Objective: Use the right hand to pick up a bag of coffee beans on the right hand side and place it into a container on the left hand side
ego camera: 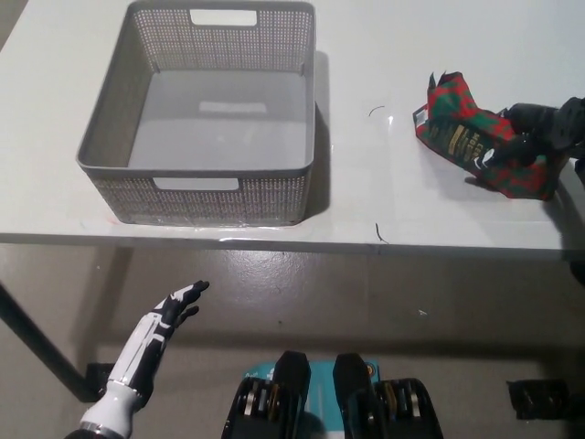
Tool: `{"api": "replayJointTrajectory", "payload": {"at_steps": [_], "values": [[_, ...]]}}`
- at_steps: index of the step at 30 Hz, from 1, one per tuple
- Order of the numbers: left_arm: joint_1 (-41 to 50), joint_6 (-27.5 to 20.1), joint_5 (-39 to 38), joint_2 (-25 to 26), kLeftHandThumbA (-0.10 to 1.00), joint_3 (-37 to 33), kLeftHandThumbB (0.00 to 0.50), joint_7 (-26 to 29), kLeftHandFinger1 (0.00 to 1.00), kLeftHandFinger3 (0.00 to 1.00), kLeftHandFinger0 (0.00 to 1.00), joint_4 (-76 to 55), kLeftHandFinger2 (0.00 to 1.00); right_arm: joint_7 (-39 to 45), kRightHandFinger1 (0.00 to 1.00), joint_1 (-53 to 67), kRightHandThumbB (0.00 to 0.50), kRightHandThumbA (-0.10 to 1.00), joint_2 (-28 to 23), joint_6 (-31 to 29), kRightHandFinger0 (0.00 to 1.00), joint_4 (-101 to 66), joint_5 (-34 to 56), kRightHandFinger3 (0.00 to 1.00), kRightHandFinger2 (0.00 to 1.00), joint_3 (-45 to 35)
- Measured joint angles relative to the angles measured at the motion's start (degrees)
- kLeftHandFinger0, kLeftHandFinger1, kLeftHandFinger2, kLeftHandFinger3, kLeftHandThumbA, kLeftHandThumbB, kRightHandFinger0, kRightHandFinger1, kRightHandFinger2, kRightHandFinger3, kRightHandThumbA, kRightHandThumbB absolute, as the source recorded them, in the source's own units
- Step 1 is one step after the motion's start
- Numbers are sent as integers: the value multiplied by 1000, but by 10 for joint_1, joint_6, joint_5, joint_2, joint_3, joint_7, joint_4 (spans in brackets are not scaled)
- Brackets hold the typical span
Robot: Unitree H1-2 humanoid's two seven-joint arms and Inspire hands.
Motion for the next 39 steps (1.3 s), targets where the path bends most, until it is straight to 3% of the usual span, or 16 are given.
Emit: {"api": "replayJointTrajectory", "payload": {"at_steps": [2, 3, 4, 5, 6, 7, 8, 9, 11, 12, 14, 16, 18, 21, 30, 39], "values": [[-2, 0, -1, 0, 1000, 0, 228, -1, 1000, 1000, 1000, 0, 1000, -5, 1000, -1, 433, 697, 1, -2, 1000, 4, -1, 1000, 1000, 3], [-4, 0, -1, 0, 1000, 0, 230, -1, 1000, 1000, 1000, 0, 1000, -9, 1000, -2, 344, 414, 2, -2, 1000, 6, 0, 1000, 1000, 3], [-5, 0, -1, 0, 1000, 1, 231, -1, 1000, 1000, 1000, 0, 1000, -16, 892, -1, 366, 327, 3, -3, 764, 7, 0, 1000, 1000, 1], [-5, 0, -1, 0, 1000, 1, 231, -1, 1000, 1000, 1000, 0, 1000, -29, 999, 0, 296, 110, 4, -4, 875, 8, 1, 909, 1000, -2], [-6, 0, -1, 1, 1000, 1, 228, -1, 1000, 1000, 1000, 0, 1000, -43, 773, 1, 264, -88, 5, -7, 666, 7, 1, 690, 848, -5], [-7, 0, -1, 0, 1000, 1, 235, -1, 1000, 1000, 1000, 0, 1000, -59, 258, 3, 239, -100, 6, -10, 184, 6, 1, 544, 416, -5], [-7, 1, -1, 0, 1000, 1, 235, -1, 1000, 1000, 1000, 1, 1000, -72, 145, 4, 216, -100, 7, -13, 37, 5, 1, 408, 311, -6], [-7, 1, -1, 0, 1000, 1, 225, -1, 1000, 1000, 1000, 2, 1000, -82, 106, 6, 161, -100, 7, -17, 1, 5, 1, 350, 362, -7], [-7, 1, -1, 0, 1000, 1, 223, -1, 1000, 1000, 1000, 4, 1000, -108, 256, 11, 140, -100, 7, -27, 0, 3, 2, 510, 629, -11], [-7, 1, -1, 0, 1000, 1, 220, -1, 1000, 1000, 1000, 4, 1000, -121, 466, 14, 132, -100, 7, -32, 36, 3, 2, 784, 894, -14], [-7, 1, -1, 0, 1000, 1, 221, -1, 1000, 1000, 1000, 6, 1000, -140, 619, 17, 158, -100, 7, -38, 135, 3, 2, 996, 1000, -18], [-7, 1, -1, 0, 1000, 1, 218, -1, 1000, 1000, 1000, 9, 1000, -164, 676, 22, 178, -100, 7, -46, 247, 3, 2, 962, 966, -23], [-7, 1, -1, 0, 1000, 1, 218, -1, 1000, 1000, 1000, 10, 1000, -184, 599, 27, 183, -100, 8, -54, 170, 3, 2, 913, 898, -27], [-7, 1, -1, 0, 1000, 1, 207, -2, 1000, 1000, 1000, 10, 1000, -218, 594, 33, 193, -100, 8, -64, 47, 4, 2, 1000, 1000, -31], [-9, 1, -1, 1, 1000, 1, 212, -2, 1000, 1000, 1000, 10, 1000, -301, 613, 41, 157, -100, 7, -92, 48, 11, 9, 1000, 955, -63], [-9, 1, -1, 1, 1000, 3, 212, -3, 1000, 1000, 1000, 10, 1000, -358, 490, 32, 147, -100, 7, -121, 0, -3, 13, 998, 917, -94]]}}
